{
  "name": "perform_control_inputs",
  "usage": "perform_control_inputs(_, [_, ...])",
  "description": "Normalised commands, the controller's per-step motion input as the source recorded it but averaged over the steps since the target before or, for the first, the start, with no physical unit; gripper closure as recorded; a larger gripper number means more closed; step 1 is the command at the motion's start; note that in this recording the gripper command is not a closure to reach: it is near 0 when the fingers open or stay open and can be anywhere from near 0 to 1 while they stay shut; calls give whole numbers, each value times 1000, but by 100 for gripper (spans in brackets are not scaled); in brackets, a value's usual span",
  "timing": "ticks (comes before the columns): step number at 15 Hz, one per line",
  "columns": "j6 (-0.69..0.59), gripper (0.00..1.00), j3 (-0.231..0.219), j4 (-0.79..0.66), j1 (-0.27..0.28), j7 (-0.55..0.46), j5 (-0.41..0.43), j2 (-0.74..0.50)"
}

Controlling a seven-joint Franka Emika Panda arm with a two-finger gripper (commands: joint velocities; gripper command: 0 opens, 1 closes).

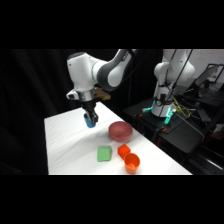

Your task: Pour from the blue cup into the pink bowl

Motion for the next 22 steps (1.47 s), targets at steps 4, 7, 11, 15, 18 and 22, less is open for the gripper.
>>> perform_control_inputs(4, [-256, 28, 130, -433, -47, -300, 443, -587])
perform_control_inputs(7, [-268, 28, 58, -372, -27, -438, 495, -452])
perform_control_inputs(11, [-302, 28, -44, -273, -45, -532, 513, -318])
perform_control_inputs(15, [-431, 28, -147, -36, -150, -612, 509, -13])
perform_control_inputs(18, [-550, 28, -164, 254, -229, -550, 422, 377])
perform_control_inputs(22, [-581, 28, -69, 523, -238, -304, 347, 704])
